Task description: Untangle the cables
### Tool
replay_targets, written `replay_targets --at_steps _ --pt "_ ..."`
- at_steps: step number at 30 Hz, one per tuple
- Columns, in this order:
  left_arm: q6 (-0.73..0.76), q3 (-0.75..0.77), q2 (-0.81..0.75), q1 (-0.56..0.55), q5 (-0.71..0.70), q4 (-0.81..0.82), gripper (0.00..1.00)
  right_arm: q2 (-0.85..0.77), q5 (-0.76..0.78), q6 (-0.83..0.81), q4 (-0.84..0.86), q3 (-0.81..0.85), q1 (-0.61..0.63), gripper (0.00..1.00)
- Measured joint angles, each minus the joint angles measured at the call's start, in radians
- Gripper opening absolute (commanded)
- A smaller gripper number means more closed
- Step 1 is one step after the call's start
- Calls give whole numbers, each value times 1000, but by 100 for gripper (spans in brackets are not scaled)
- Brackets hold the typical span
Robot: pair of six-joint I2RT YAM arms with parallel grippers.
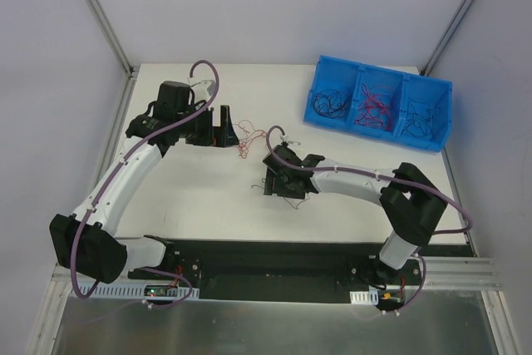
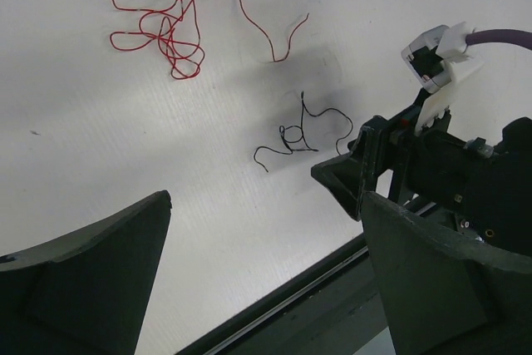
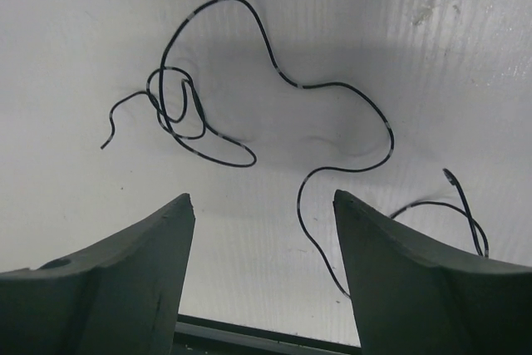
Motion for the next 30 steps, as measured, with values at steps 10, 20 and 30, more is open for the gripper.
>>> replay_targets --at_steps 10,20,30 --pt "0 -2 -14 0 -13 0 96 152 140 -9 -55 141 19 65" --pt "5 -8 -14 2 -18 3 96 206 213 -11 -122 173 29 44" --pt "7 -11 -11 21 -20 8 96 190 260 -61 -110 151 44 0"
